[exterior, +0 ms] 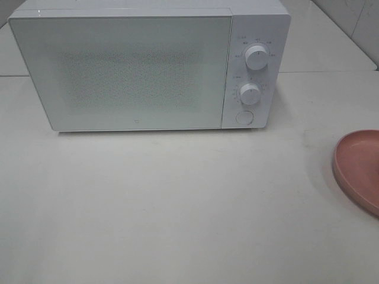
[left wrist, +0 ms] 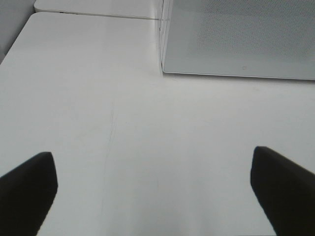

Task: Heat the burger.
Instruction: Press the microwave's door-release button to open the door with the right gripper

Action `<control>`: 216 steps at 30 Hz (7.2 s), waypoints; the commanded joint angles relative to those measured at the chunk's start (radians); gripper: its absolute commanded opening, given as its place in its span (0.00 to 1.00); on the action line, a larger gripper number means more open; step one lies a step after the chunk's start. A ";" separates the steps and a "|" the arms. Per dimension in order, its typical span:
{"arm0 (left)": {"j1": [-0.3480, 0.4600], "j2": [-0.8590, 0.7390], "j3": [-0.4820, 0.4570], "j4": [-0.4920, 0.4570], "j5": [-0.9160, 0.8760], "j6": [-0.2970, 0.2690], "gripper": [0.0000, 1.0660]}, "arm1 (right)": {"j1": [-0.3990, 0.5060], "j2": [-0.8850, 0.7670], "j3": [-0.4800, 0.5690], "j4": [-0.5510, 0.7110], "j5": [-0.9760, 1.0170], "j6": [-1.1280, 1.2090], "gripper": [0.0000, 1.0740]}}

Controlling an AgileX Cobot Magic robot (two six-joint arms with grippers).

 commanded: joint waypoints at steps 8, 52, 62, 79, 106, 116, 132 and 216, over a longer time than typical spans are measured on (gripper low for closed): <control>0.001 -0.004 0.000 -0.006 0.002 -0.007 0.94 | -0.002 -0.014 0.004 -0.004 -0.006 0.002 0.71; 0.001 -0.004 0.000 -0.006 0.002 -0.007 0.94 | -0.002 0.466 0.021 -0.003 -0.553 0.002 0.71; 0.001 -0.004 0.000 -0.006 0.002 -0.007 0.94 | -0.002 0.687 0.021 -0.004 -0.788 0.002 0.71; 0.001 -0.004 0.000 -0.006 0.002 -0.008 0.94 | 0.001 0.961 0.077 -0.003 -1.261 0.016 0.71; 0.001 -0.004 0.000 -0.006 0.002 -0.008 0.94 | 0.369 1.367 0.264 0.557 -1.968 -0.358 0.71; 0.001 -0.004 0.000 -0.006 0.002 -0.008 0.94 | 0.624 1.532 0.248 0.794 -2.168 -0.365 0.71; 0.001 -0.004 0.000 -0.006 0.002 -0.007 0.94 | 0.749 1.677 0.135 0.892 -2.182 -0.352 0.71; 0.001 -0.004 0.000 -0.006 0.002 -0.008 0.94 | 0.517 2.013 -0.173 0.607 -1.976 1.341 0.00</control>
